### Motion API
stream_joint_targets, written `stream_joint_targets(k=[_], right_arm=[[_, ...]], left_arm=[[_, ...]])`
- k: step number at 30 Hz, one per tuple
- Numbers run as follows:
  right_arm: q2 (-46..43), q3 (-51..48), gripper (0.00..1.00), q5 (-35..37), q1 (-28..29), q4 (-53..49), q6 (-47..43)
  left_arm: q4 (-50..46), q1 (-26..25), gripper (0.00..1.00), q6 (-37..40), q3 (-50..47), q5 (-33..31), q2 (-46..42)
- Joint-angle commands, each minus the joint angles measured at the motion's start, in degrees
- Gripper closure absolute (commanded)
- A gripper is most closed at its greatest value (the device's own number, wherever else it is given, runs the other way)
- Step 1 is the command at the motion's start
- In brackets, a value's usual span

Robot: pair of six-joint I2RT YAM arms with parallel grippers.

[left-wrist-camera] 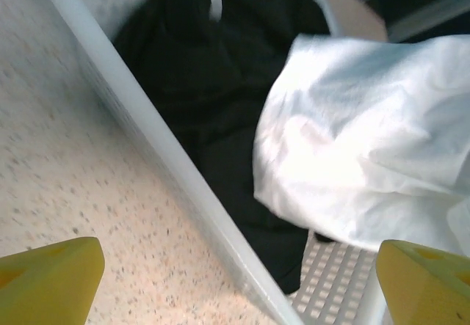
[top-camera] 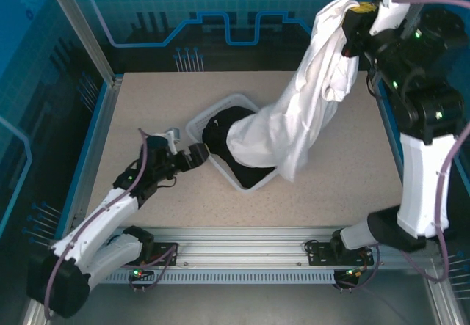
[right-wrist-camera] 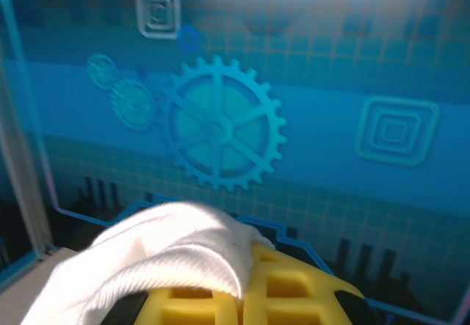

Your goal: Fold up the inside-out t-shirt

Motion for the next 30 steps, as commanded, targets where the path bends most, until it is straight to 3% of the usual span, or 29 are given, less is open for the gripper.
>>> stream_joint_targets(k=[1,5,10,12,18,21,26,28,30], right_arm=[[6.4,12.2,1.00,1.0,-1.9,-4.6,0.5],[12.9,22.7,1.00,5.1,-4.2,-6.9,-1.6],[10.2,16.5,1.00,9.7,-9.9,-3.7,-2.4],[8.8,14.2,1.00,10.8,-11.0,-2.7,-3.5],[7.8,14.8,1.00,12.3,-12.4,-2.9,-5.9],[7.1,14.7,1.00,12.4,-13.2,-3.2,-7.0],[6.4,13.6,1.00,12.4,-13.7,-5.2,-8.9],[6.2,12.9,1.00,13.3,-13.9,-6.1,-9.8],[5.8,10.9,1.00,11.9,-13.9,-7.4,-9.8]], left_arm=[[3.1,-4.6,0.05,-1.3,2.6,-5.1,5.6],[5.9,-8.3,0.14,-1.5,5.1,-7.8,15.2],[5.7,-8.8,0.45,0.0,11.7,-7.2,29.3],[2.0,-8.5,0.52,2.6,14.1,-11.0,30.9],[-3.4,1.8,0.73,10.8,17.0,-17.2,26.6],[-4.1,8.9,0.74,15.3,18.6,-20.2,27.2],[-7.6,18.5,0.63,23.2,26.5,-30.7,32.7],[-9.8,19.9,0.57,24.6,29.7,-32.4,33.2],[-12.1,18.2,0.50,23.9,31.0,-31.8,30.6]])
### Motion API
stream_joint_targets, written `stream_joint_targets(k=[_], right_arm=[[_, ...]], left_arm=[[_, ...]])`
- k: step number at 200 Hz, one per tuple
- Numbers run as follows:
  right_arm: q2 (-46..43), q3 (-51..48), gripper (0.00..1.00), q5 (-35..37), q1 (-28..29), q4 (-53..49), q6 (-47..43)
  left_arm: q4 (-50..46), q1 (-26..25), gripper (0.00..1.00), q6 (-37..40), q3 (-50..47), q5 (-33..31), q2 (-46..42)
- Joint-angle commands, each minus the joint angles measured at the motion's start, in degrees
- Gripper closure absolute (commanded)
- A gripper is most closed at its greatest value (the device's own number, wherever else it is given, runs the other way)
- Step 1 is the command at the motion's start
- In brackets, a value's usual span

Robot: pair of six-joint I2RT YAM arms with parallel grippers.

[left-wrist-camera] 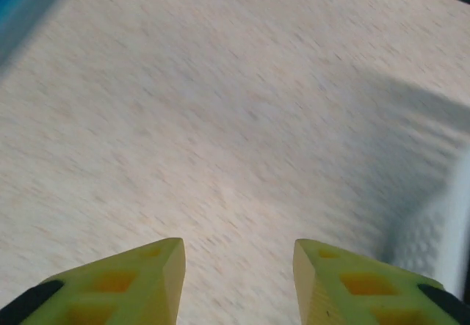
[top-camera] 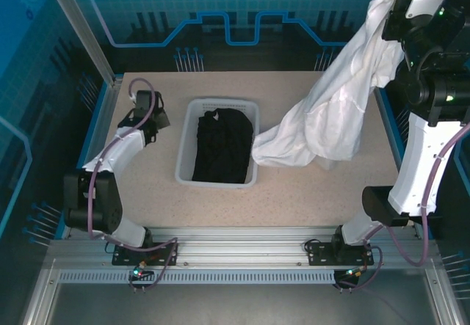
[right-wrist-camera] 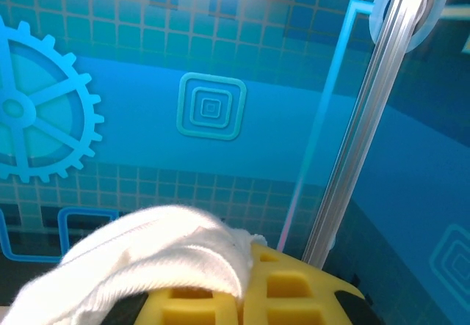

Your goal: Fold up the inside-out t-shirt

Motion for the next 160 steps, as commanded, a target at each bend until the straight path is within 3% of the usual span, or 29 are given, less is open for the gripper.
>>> stream_joint_targets(k=[1,22,42,60,72,85,105,160], right_arm=[[-1.3,-3.1,1.00,-1.1,-1.1,-1.2,-1.4],[-3.3,-14.5,1.00,-11.0,-1.1,-1.2,1.5],[-5.0,-29.8,1.00,-17.5,-0.9,2.6,5.1],[-7.2,-44.4,0.91,-20.8,-0.3,9.0,8.2],[-8.6,-54.2,0.74,-22.5,0.2,14.7,10.3],[-8.7,-62.0,0.55,-23.0,0.6,18.7,12.1],[-7.1,-67.8,0.38,-22.5,0.7,20.9,13.5],[-9.1,-74.3,0.32,-21.3,0.8,22.8,12.7]], left_arm=[[-5.6,-3.7,0.47,3.1,2.1,-2.3,-4.5],[0.6,-15.8,0.39,-0.3,-3.4,7.1,-11.5],[1.8,-27.8,0.35,-4.4,-3.1,13.5,-9.1],[-2.0,-35.8,0.33,-3.3,2.1,11.9,-3.2],[-3.6,-39.5,0.31,-2.5,5.4,10.6,0.7],[-4.1,-41.8,0.31,-2.2,8.1,10.6,4.7],[-5.1,-43.0,0.30,-1.9,12.0,11.1,10.2],[-9.8,-43.2,0.46,4.1,22.9,8.8,24.4]])
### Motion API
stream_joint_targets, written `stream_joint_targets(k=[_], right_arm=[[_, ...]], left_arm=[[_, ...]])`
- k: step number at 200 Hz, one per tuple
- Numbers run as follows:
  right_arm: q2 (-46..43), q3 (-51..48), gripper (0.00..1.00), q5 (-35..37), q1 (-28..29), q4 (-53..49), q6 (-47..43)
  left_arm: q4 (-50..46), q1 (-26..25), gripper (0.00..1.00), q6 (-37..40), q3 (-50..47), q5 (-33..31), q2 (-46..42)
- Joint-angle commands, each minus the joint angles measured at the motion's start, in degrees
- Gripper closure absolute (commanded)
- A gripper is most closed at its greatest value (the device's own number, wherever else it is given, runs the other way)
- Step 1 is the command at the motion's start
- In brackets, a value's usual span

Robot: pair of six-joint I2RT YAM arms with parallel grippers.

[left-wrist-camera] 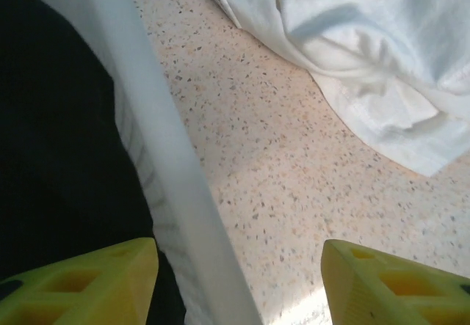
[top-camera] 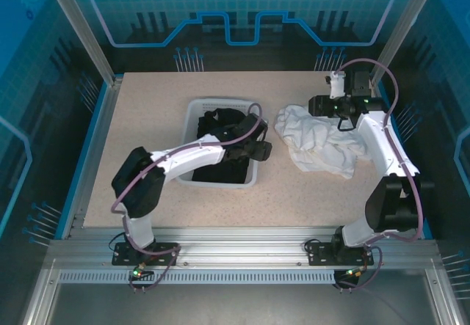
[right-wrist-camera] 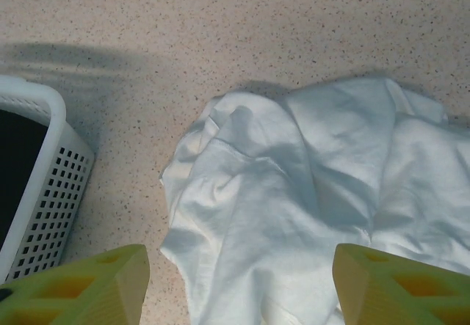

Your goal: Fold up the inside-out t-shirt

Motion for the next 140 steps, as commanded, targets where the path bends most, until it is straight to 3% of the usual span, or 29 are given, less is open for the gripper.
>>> stream_joint_targets(k=[1,24,47,97,140], right_arm=[[-2.8,-2.3,0.32,-0.9,0.6,4.8,1.1],[-1.7,-3.7,0.32,-3.7,0.8,6.2,2.4],[-0.6,-4.5,0.32,-3.4,2.2,6.5,2.2],[0.6,-3.7,0.31,-2.4,5.6,6.2,1.7],[0.5,-2.5,0.31,-1.0,6.9,4.0,0.6]], left_arm=[[-3.9,0.1,0.46,4.2,4.8,-1.7,4.6],[-7.7,0.9,0.59,6.8,8.2,-6.2,7.8],[-9.2,4.4,0.69,9.4,5.6,-9.5,5.5],[-8.0,16.8,0.83,17.0,-1.8,-14.1,-1.6],[-6.9,28.2,0.89,24.3,1.1,-19.1,2.0]])
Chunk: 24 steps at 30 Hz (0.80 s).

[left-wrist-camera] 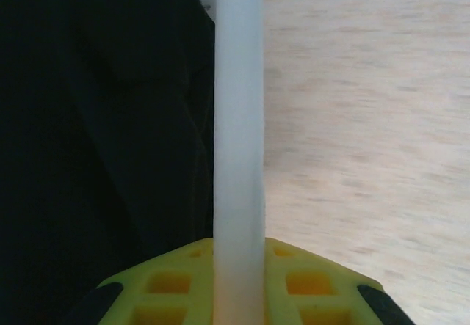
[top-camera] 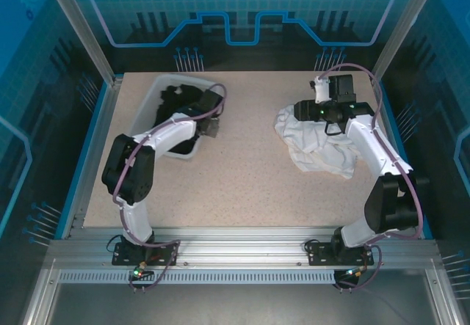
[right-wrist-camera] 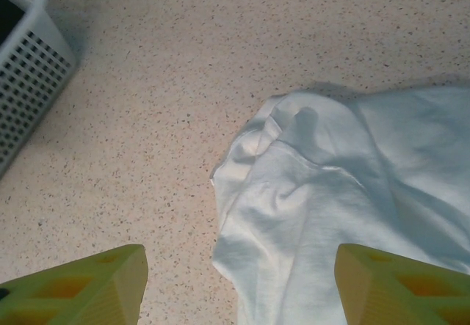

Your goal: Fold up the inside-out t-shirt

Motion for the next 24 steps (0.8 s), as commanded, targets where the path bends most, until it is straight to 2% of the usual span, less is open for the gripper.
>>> stream_joint_targets(k=[1,6,11,13,17,19,21,24], right_arm=[[0.0,1.5,0.31,0.5,1.0,-1.1,-0.8],[-0.7,0.4,0.31,1.8,2.0,-0.5,-0.5],[-0.4,-0.9,0.31,2.4,3.2,-0.8,0.0],[-0.8,-2.0,0.31,3.2,3.6,-1.0,0.2],[-2.9,-5.5,0.30,7.1,3.7,-1.8,0.4],[-4.2,-7.5,0.30,9.9,3.4,-2.3,0.5],[-5.4,-10.0,0.30,11.6,2.1,-1.8,1.3],[-5.5,-12.9,0.29,13.9,-0.4,-0.8,2.8]], left_arm=[[-2.3,5.8,0.90,5.5,2.4,-5.1,1.5],[2.4,13.5,0.91,10.3,5.7,-3.9,5.4],[4.4,16.6,0.91,16.7,12.7,-3.7,12.3],[3.1,17.9,0.90,16.9,16.1,-4.1,14.6],[2.7,20.5,0.86,19.7,19.7,-6.0,17.4],[2.2,21.7,0.77,19.3,20.8,-6.1,17.8],[2.3,22.5,0.60,18.1,21.7,-4.7,17.7],[0.4,22.7,0.45,14.0,23.7,-1.7,16.5]])
